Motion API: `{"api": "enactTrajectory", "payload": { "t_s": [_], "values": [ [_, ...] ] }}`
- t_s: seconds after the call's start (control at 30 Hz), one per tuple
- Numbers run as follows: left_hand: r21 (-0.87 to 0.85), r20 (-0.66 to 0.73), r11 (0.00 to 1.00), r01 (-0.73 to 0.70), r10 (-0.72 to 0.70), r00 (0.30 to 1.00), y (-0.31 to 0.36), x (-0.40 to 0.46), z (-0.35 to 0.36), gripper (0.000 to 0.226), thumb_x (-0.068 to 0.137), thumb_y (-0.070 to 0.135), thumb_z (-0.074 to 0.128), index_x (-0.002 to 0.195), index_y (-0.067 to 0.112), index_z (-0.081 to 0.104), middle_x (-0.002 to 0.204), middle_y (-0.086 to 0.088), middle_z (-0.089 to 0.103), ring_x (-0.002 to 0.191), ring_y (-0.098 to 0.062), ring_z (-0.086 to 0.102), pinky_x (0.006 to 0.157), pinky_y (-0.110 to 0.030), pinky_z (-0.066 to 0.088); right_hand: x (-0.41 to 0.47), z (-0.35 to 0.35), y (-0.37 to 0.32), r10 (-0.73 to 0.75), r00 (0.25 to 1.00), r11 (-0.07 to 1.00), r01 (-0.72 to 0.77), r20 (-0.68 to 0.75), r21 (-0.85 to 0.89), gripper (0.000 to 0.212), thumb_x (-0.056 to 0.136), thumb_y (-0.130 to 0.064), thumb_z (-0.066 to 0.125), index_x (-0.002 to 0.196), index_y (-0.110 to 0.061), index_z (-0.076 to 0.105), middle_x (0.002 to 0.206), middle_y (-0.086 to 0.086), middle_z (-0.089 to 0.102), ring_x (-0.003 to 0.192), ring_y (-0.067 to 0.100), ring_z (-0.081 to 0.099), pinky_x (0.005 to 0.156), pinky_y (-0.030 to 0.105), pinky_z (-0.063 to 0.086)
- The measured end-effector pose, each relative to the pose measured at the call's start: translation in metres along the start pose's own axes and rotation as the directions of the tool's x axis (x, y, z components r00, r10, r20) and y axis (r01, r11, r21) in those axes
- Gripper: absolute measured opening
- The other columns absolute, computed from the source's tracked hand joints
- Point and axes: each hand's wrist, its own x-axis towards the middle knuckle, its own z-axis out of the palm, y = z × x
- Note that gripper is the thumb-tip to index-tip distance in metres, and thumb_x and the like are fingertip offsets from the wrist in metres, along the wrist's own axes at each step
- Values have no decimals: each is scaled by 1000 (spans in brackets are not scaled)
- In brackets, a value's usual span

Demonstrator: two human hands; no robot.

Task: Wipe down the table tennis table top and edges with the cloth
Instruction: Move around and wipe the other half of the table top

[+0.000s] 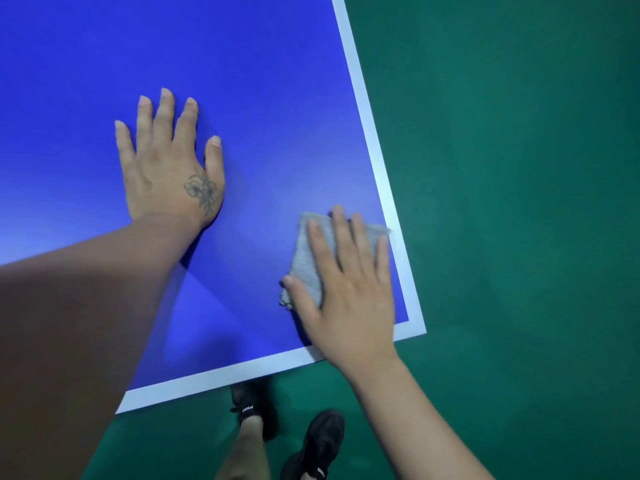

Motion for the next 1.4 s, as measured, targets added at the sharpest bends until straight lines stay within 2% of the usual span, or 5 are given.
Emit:
{"api": "enactTrajectory", "payload": {
  "t_s": [0.33,0.7,0.97,1.17,1.4],
  "values": [
    [-1,12,1000,-14,14,1000,-2,-1,-1,69,109,54,23,168,20,24,178,-6,15,165,-29,5,132,-59,5,60,3,21,253,966,964,-255,-47,-70,80,106,-67,28,171,-21,20,180,11,7,167,32,1,131,62,5],
    [-98,28,993,-71,74,997,-6,-3,-11,76,101,59,39,164,16,35,176,-9,20,165,-31,7,132,-60,2,-24,12,-51,-69,998,998,69,0,2,72,107,-59,44,170,-27,27,179,4,14,167,25,6,132,57,11],
    [-174,4,954,-245,250,968,-32,-61,-26,71,101,56,44,156,11,47,170,-11,35,163,-32,16,132,-60,6,-42,-14,40,205,978,975,-201,29,-91,72,109,-65,25,172,-32,15,181,2,5,167,25,-1,132,59,4],
    [-130,-27,960,-248,247,969,-65,-138,-34,68,105,50,44,160,11,45,172,-10,33,164,-31,18,133,-57,8,16,0,23,376,927,923,-376,-19,-82,76,106,-65,18,172,-26,17,180,8,5,166,34,2,130,64,5],
    [-96,-22,968,-232,231,973,-64,-145,-32,67,107,51,39,165,17,37,175,-5,27,164,-26,17,133,-55,13,-5,10,-39,127,992,990,-127,-18,-57,73,108,-63,29,171,-27,24,180,4,13,166,30,6,131,62,7]
  ]
}}
